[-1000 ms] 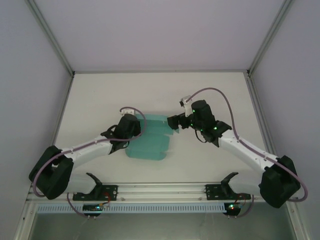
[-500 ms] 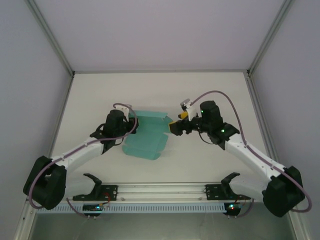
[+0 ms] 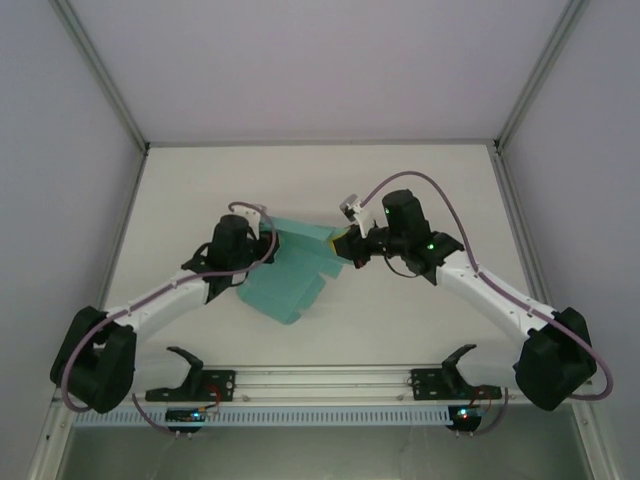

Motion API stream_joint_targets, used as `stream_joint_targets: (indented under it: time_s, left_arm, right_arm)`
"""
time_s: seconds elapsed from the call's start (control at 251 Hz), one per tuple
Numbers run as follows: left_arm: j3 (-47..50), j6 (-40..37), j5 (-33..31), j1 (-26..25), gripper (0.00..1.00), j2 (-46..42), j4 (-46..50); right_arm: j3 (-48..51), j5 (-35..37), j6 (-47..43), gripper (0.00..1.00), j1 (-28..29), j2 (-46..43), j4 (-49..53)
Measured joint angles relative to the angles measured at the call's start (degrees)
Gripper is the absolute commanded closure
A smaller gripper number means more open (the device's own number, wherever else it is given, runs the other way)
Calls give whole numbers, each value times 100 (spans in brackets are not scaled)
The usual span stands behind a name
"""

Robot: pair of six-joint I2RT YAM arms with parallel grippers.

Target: Assemble paper box

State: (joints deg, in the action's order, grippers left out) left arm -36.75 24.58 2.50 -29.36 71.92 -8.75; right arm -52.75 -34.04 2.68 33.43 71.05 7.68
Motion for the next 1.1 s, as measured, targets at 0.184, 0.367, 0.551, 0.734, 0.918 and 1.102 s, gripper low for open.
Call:
stream_joint_targets:
  time_s: [0.184,0.367,0.551,0.734,0.918,1.102]
  left_arm:
    - [-546,57,-258,-55,99,540,151]
    - [-994,313,-612,-142,100,1016,542]
    - [-1161,402,-822,-214,100,1176,737]
    - [-1078,273,-817,-216,100,964,782]
    - [-184,55,-920,-129,100,-13,380]
    - [212,125,-1563,-249,100,-581,444]
  right_arm:
    - [0,94,-20,100,13,42,-127]
    - [0,369,-42,100,15,175,-177]
    - [0,579,-61,100,46,203,-175]
    - [0,627,-59,100,76,177,-175]
    - [28,734,-11,52,92,-125,157]
    - [245,1156,140,1,90,-638,179]
